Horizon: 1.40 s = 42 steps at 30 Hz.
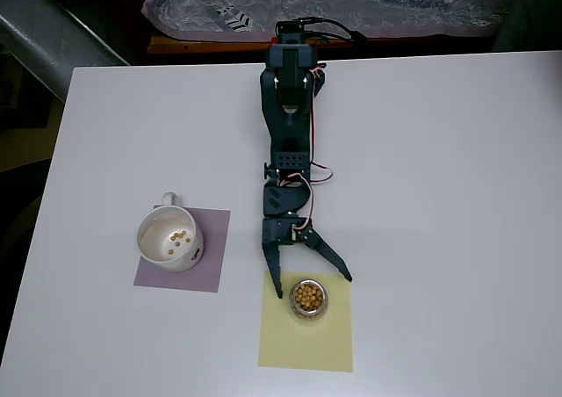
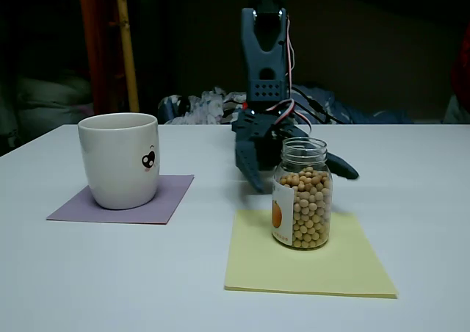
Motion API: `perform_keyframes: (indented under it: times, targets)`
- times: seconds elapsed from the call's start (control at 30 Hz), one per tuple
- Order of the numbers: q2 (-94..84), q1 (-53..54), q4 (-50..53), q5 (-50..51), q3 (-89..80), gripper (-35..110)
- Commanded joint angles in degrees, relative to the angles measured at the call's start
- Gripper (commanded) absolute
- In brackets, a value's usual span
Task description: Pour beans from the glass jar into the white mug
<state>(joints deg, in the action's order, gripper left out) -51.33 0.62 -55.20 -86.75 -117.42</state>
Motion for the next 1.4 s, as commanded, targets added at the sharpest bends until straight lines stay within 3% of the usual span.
perform_keyframes:
  times: [0.0,0.5,0.8,1.37]
  targets:
    - [0.4,-0.1,-1.5,-0.4,3.3,50]
    - [11.8,1.6,1.0,1.8,18.1,47]
    - [10.5,1.1,1.7,3.7,18.5,30]
    - [-15.5,2.1,4.4,23.4,-1.5,9]
